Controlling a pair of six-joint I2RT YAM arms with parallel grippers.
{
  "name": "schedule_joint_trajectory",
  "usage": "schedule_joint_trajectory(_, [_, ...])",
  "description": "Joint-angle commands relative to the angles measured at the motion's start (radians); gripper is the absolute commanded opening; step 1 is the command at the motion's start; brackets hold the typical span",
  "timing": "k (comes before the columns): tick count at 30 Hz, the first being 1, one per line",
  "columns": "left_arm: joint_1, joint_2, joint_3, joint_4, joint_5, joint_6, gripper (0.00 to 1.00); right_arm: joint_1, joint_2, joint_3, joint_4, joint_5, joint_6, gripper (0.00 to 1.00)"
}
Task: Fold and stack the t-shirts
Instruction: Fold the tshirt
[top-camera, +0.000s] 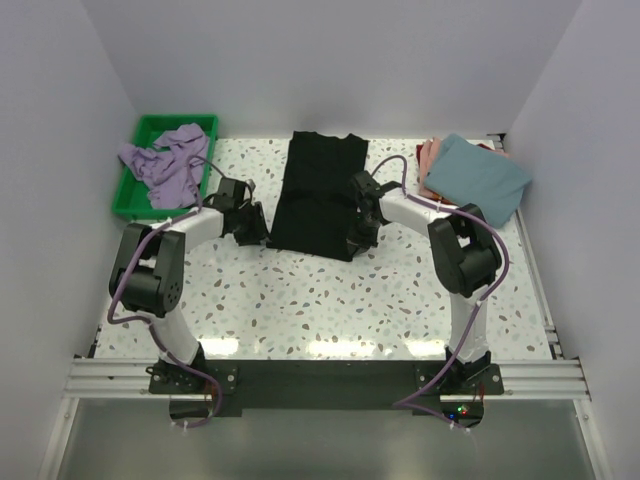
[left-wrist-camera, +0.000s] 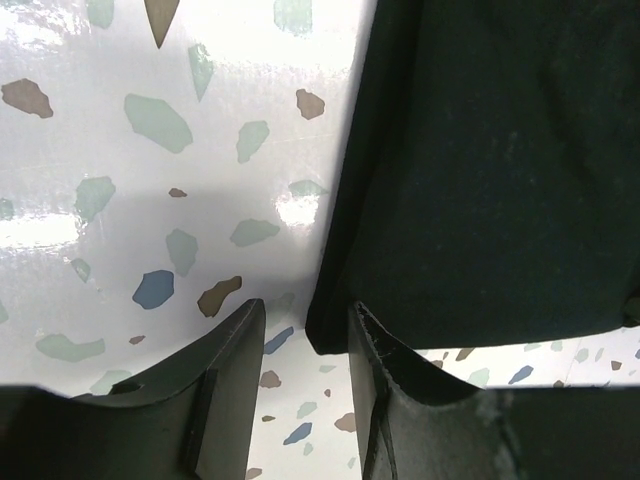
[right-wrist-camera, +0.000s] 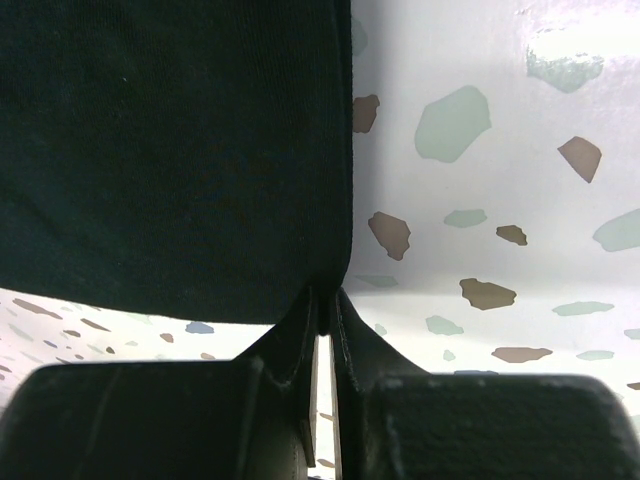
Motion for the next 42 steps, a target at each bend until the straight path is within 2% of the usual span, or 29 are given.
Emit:
schedule_joint_trajectory(1, [-0.001, 0.017, 0.02, 0.002, 0.002, 0.003, 0.42, 0.001, 0.046, -0.008, -0.037, 0.033, -0.005, 0.03])
schedule_joint_trajectory(11, [-0.034, 0.036, -0.012, 0.002, 0.014, 0.003, 0.38, 0.001, 0.054, 0.006, -0.039, 0.035, -0.008, 0.03])
schedule_joint_trajectory(20, [-0.045, 0.063, -0.019, -0.001, 0.045, -0.001, 0.29, 0.003, 0.055, 0.009, -0.039, 0.038, -0.008, 0.03])
schedule_joint_trajectory(23, [-0.048, 0.072, -0.023, -0.004, 0.048, -0.004, 0.19, 0.003, 0.058, 0.012, -0.039, 0.038, -0.009, 0.02])
schedule_joint_trajectory(24, [-0.048, 0.076, -0.023, -0.006, 0.05, -0.004, 0.1, 0.003, 0.058, 0.013, -0.039, 0.038, -0.009, 0.02])
schedule_joint_trajectory(27, [-0.048, 0.083, -0.026, -0.004, 0.066, -0.007, 0.0, 0.003, 0.055, 0.016, -0.039, 0.036, -0.012, 0.0])
schedule_joint_trajectory(34, [-0.047, 0.02, -0.029, -0.033, 0.027, -0.001, 0.0, 0.003, 0.015, 0.001, -0.066, 0.056, -0.032, 0.0])
schedule_joint_trajectory(42, [-0.048, -0.16, -0.094, -0.096, 0.011, -0.053, 0.0, 0.001, -0.126, -0.073, -0.119, 0.102, -0.063, 0.0])
